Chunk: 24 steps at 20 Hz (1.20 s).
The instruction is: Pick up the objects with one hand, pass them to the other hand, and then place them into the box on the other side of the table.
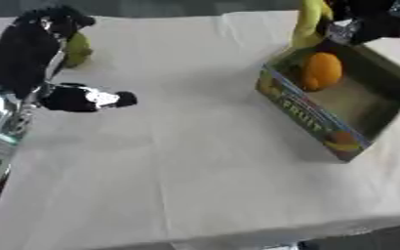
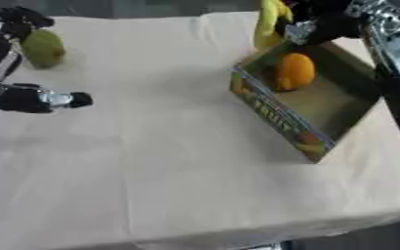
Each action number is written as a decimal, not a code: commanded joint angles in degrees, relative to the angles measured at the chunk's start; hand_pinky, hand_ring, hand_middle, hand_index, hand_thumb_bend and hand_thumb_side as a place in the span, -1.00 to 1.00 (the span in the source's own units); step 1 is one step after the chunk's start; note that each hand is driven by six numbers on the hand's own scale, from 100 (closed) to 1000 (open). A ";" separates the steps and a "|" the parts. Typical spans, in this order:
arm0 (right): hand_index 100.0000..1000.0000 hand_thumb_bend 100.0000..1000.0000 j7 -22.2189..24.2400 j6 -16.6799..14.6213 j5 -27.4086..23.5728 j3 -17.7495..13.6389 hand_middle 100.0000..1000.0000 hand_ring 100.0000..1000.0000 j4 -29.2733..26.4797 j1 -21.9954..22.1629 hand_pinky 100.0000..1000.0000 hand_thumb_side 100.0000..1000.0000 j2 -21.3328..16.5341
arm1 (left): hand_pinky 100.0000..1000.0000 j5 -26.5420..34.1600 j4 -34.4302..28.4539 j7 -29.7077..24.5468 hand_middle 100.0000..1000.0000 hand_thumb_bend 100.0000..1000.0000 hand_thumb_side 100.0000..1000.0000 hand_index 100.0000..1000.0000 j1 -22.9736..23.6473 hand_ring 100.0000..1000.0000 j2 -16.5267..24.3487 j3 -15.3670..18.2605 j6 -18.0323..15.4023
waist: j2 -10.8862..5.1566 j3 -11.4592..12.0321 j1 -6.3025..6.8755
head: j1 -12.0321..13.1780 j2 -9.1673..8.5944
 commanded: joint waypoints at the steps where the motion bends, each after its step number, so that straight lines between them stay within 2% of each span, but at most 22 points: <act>1: -0.64 -1.00 -4.16 -0.71 -0.23 -3.63 -0.73 -0.53 -2.85 0.97 0.24 -1.00 -3.46 | 0.51 4.62 -4.47 -1.09 0.39 1.00 1.00 0.61 1.55 0.50 6.56 2.70 3.36 | -1.12 -0.52 1.00 | -0.02 -0.13; 5: -0.64 -1.00 -9.67 -2.64 2.88 -6.33 -0.73 -0.53 -4.28 4.49 0.23 -1.00 -3.48 | 0.48 10.76 -9.78 -0.69 0.38 1.00 1.00 0.61 6.56 0.49 13.58 5.44 7.37 | -0.35 -1.57 1.68 | 0.07 -0.13; 10: -0.64 -1.00 -12.55 -2.96 6.18 -8.50 -0.72 -0.53 -3.52 8.58 0.23 -1.00 -3.29 | 0.45 16.10 -14.04 1.00 0.37 1.00 1.00 0.61 11.53 0.47 19.00 8.69 11.62 | 0.47 -2.24 2.17 | 0.79 -0.13; 17: -0.64 -1.00 -12.62 -4.48 11.95 -9.56 -0.72 -0.51 -0.24 13.07 0.23 -1.00 -1.13 | 0.43 19.75 -16.17 5.13 0.36 1.00 1.00 0.60 14.88 0.46 21.58 12.39 14.72 | 1.13 -2.45 2.43 | 0.74 -0.35; 22: -0.63 -1.00 -12.38 -5.60 16.08 -8.85 -0.71 -0.50 2.89 14.76 0.24 -0.97 0.23 | 0.41 20.93 -16.18 7.04 0.32 1.00 1.00 0.56 15.61 0.43 21.61 13.24 15.69 | 1.36 -2.36 2.52 | 1.38 -0.51; 24: -0.62 -1.00 -11.64 -5.51 17.41 -8.56 -0.70 -0.48 4.58 14.58 0.26 -0.97 1.37 | 0.43 19.23 -16.39 7.25 0.32 1.00 0.94 0.53 16.08 0.44 21.54 13.09 15.42 | 1.54 -2.27 2.62 | 1.92 -0.50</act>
